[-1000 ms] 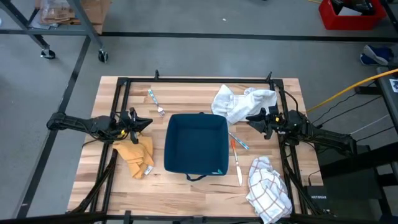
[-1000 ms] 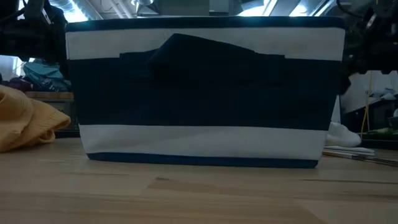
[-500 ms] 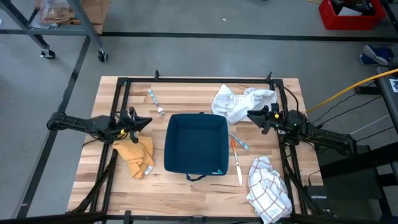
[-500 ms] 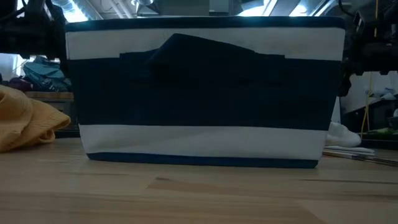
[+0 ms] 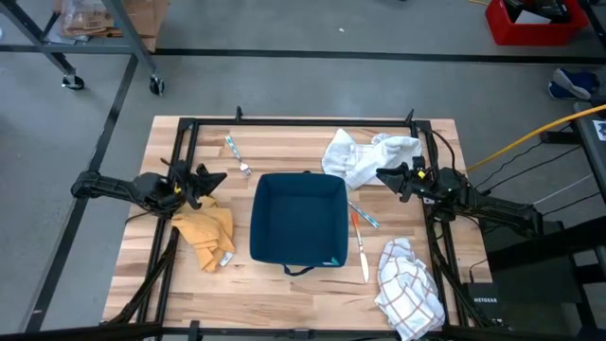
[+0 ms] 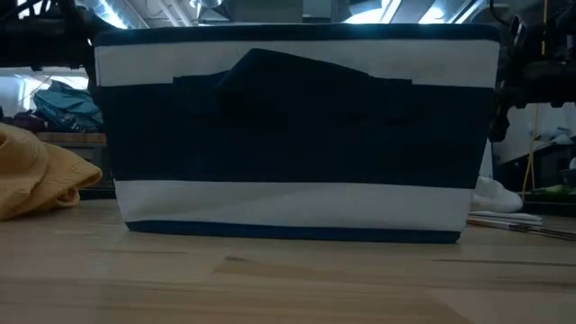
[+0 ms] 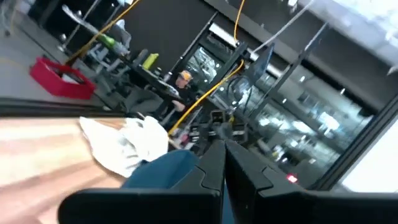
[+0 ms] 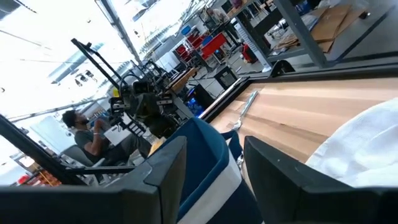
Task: Fold towel
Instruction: Fold the yellow towel
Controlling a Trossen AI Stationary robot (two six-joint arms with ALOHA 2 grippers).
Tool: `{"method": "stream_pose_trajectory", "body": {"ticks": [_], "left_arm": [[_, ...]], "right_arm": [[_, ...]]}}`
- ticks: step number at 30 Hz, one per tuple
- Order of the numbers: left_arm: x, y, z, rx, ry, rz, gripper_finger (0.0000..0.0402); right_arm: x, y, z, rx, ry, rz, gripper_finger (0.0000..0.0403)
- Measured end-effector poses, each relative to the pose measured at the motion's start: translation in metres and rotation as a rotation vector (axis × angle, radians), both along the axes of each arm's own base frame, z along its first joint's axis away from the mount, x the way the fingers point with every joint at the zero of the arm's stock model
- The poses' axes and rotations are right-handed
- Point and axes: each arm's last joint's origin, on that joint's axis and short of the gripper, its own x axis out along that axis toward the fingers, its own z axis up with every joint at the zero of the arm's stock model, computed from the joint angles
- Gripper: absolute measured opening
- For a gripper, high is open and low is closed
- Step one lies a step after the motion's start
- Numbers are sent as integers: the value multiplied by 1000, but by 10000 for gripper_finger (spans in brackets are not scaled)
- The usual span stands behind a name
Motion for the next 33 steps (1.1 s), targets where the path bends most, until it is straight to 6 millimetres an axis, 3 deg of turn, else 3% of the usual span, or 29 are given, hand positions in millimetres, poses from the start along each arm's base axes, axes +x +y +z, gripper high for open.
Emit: {"method": "stream_pose_trajectory", "body": {"ticks": [5, 10, 13, 16, 24, 33], "left_arm": [[-4, 1, 12, 110, -78, 43, 4], [-20, 2, 47, 246, -281, 82, 4], [-24, 1, 65, 301, -282, 27, 4], [-24, 1, 82, 336, -144, -6, 4], [-23, 5, 118, 377, 440, 27, 4], [-12, 3, 120, 376, 528, 22, 4]], "right_arm": [[0, 1, 0, 25, -8, 29, 168], [0, 1, 1, 39, -24, 30, 168], [0, 1, 3, 35, -38, 30, 168], [0, 1, 3, 34, -41, 29, 168], [0, 1, 3, 34, -41, 27, 168], [0, 1, 3, 19, -34, 24, 168]]}}
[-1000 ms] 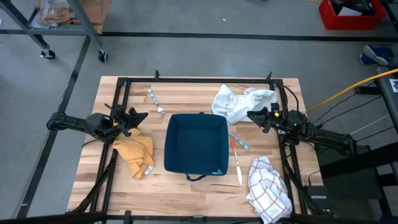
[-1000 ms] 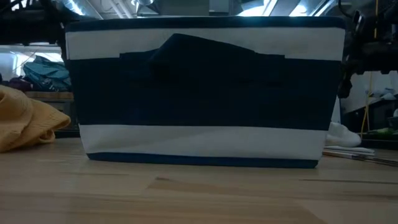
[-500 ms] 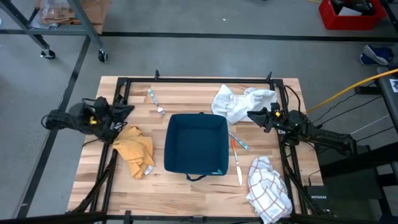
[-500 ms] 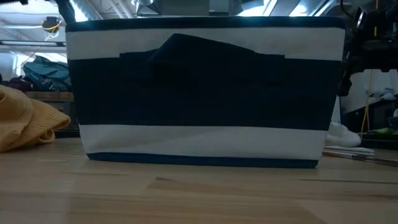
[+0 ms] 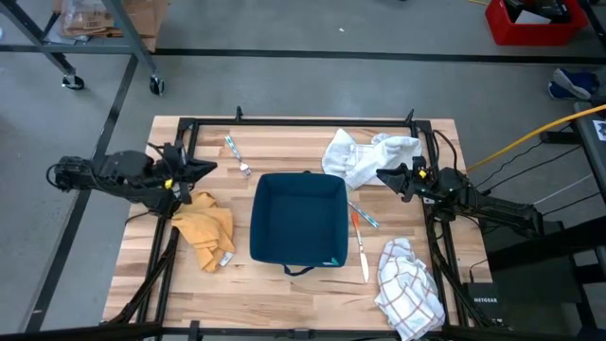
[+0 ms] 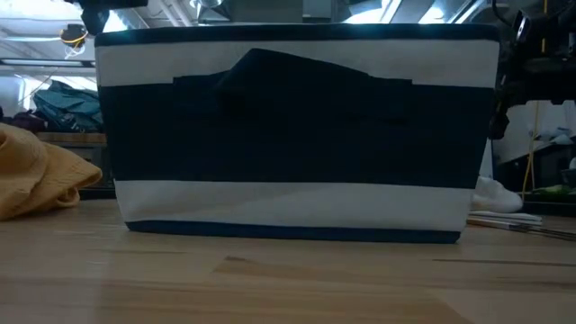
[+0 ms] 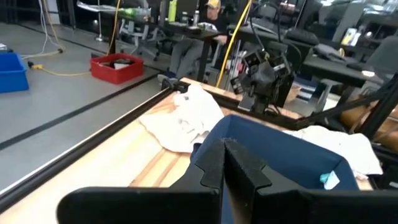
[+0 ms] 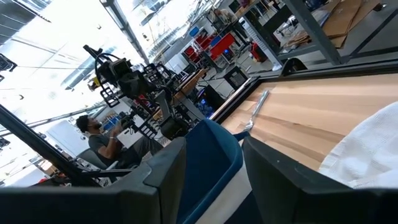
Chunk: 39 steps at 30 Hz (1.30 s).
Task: Fold towel
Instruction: Fold the yellow towel
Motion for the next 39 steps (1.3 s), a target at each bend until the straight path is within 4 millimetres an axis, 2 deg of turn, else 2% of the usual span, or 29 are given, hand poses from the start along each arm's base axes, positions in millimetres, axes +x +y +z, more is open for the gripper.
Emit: {"method": "stream_pose_trajectory", "body": {"ticks": [4, 7, 16, 19, 21, 23, 32, 39], "left_arm": [[-3, 1, -3, 105, 76, -15, 4], [-8, 2, 2, 127, 102, -20, 4], [-33, 7, 47, 232, 19, -30, 4], [-40, 8, 55, 191, 20, -26, 4], [-40, 8, 51, 109, 73, -19, 4], [-35, 6, 40, 32, 187, -27, 4], [8, -10, -13, -161, 996, -100, 4], [43, -21, -39, -242, 1423, -132, 4]], "right_arm": [[0, 0, 0, -12, 2, -1, 168], [0, 0, 0, -12, 3, 5, 168], [0, 0, 0, -12, 1, 4, 168], [0, 0, 0, -12, 1, 4, 168], [0, 0, 0, -12, 0, 4, 168], [0, 0, 0, -12, -1, 4, 168], [-1, 0, 6, -25, -55, 3, 168], [-1, 0, 8, -29, -74, 3, 168]]}}
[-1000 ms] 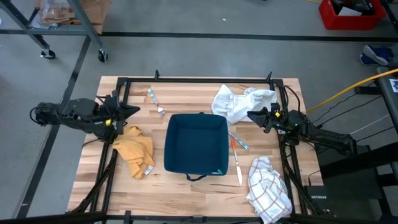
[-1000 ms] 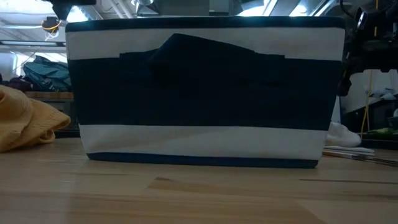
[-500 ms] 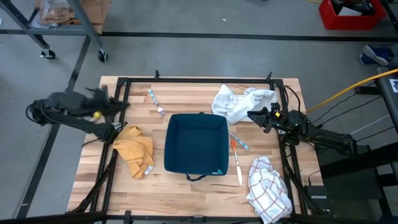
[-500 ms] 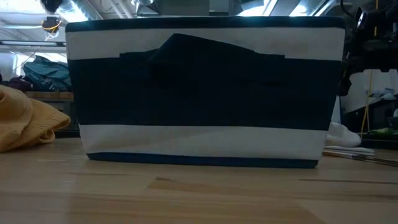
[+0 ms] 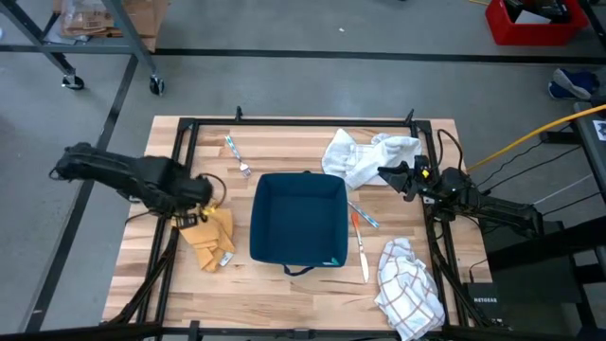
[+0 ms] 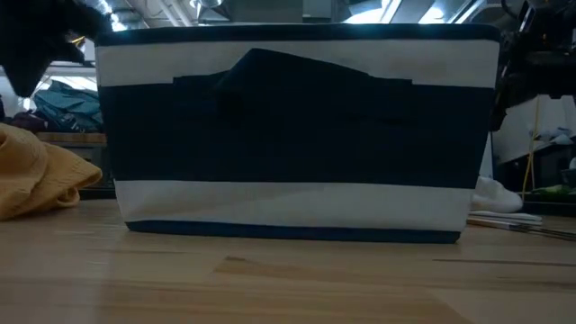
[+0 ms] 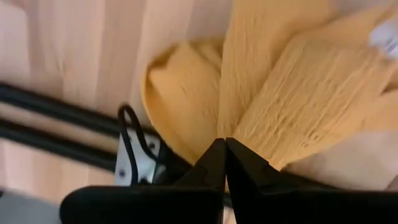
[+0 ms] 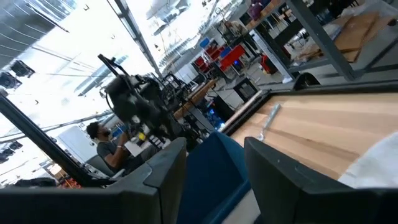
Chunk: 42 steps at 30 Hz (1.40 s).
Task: Fold towel
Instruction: Fold the yellow towel
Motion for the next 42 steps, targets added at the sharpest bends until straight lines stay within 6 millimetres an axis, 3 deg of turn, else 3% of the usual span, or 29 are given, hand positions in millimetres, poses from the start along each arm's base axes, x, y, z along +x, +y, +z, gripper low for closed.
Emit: {"method": "stream_pose_trajectory", "body": {"ticks": [5, 13, 24, 36, 42], "left_arm": [[20, -4, -15, 11, 139, -30, 4], [38, -8, -31, 5, 268, -237, 4], [46, -6, -40, 21, 342, -127, 10], [48, -1, -44, -21, 380, -80, 165], [49, -3, -44, -91, 377, -138, 197]], "right_arm": [[0, 0, 0, -1, -3, 0, 168], [0, 0, 0, -1, -3, 0, 168], [0, 0, 0, -1, -2, 0, 168], [0, 1, 0, -4, 0, 19, 168], [0, 1, 0, -5, 1, 27, 168]]}}
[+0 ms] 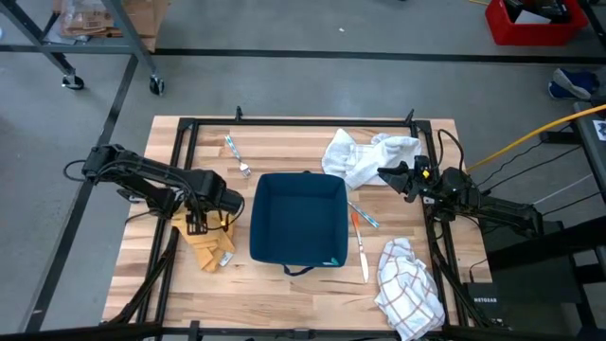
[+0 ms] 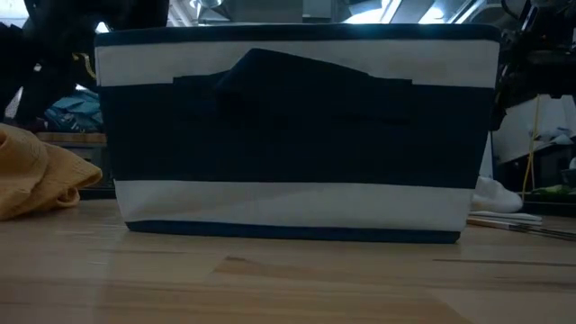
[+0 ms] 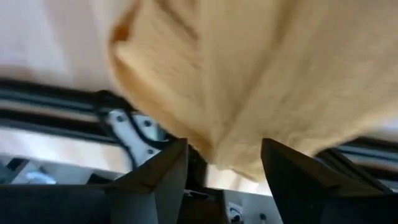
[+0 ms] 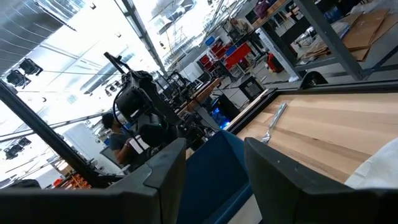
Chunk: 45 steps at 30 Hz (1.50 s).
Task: Fold towel
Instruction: Fold the yellow towel
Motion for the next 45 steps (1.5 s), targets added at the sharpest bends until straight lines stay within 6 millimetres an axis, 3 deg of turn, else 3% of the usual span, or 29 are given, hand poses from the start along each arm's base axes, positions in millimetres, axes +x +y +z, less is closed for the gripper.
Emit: {"method": "stream_pose_trajectory", "body": {"ticks": [5, 14, 21, 29, 34, 39, 45], "left_arm": [[3, -4, -1, -148, -20, -8, 186], [12, -2, -4, -34, -132, -119, 172], [14, -4, -5, -97, -148, -95, 167], [2, -4, -31, -134, -91, -67, 154], [4, -4, -29, -119, -100, -19, 107], [7, -5, -20, -118, -110, -14, 14], [16, -6, 7, -111, -156, 15, 3]], "right_arm": [[0, 1, 0, -3, 1, 18, 168], [0, 1, 0, -7, 2, 44, 168], [0, 2, 0, -12, 4, 73, 168], [1, 3, 0, -18, 5, 113, 168], [1, 3, 0, -18, 5, 112, 168], [1, 3, 0, -18, 5, 112, 168], [1, 3, 0, -18, 5, 112, 168]]}}
